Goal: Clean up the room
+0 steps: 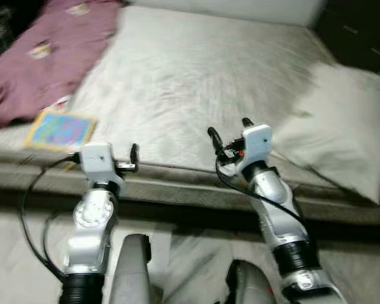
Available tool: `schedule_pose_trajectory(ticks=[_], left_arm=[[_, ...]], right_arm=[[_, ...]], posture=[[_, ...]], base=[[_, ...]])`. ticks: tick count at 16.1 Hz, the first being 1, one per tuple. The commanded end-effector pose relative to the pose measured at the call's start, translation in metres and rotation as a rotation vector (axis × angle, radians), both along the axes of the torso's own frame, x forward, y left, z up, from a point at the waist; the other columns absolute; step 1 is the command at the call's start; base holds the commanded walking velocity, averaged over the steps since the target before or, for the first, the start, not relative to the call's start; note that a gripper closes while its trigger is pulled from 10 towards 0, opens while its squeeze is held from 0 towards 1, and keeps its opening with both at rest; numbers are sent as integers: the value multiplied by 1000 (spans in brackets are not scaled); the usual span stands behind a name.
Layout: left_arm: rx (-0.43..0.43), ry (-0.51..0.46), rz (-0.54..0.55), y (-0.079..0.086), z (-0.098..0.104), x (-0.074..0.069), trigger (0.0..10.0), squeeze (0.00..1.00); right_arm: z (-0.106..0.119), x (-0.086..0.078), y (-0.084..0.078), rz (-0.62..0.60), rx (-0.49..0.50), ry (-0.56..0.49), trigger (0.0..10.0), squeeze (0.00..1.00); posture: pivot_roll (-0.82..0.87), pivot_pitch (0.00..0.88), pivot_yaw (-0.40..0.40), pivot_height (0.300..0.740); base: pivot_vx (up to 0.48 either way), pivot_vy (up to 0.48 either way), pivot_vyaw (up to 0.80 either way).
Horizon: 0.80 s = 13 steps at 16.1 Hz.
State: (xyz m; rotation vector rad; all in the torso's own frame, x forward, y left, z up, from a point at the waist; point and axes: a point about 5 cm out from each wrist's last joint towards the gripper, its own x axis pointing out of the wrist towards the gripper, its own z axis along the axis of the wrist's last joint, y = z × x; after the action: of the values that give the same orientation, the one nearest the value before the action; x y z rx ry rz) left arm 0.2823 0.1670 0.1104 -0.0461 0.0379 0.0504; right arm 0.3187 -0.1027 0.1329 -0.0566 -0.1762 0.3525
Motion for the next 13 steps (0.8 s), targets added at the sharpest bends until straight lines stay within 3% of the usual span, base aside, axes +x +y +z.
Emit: schedule_pose_trajectory(ticks=[1,8,10,13], left_arm=[[-14,-5,-17,-5,3,1,10000,0],[-21,-1,-20,-5,3,3,10000,0],[-36,21,-7,-5,-1,3,10000,0],[-51,26,-28,-8,0,4,10000,0]], right_arm=[[0,1,-6,-13,-9,0,10000,0],[0,3,-7,-22,-4,3,10000,0],[-1,3,-10,-46,2,9,10000,0],[-2,3,-15,-86,20,29,10000,0]], posture=[[78,51,-58,603],[77,58,-60,603],[65,49,-52,603],[69,39,-47,603]], base=[[315,0,425],[312,0,0],[0,0,0],[0,0,-698]])
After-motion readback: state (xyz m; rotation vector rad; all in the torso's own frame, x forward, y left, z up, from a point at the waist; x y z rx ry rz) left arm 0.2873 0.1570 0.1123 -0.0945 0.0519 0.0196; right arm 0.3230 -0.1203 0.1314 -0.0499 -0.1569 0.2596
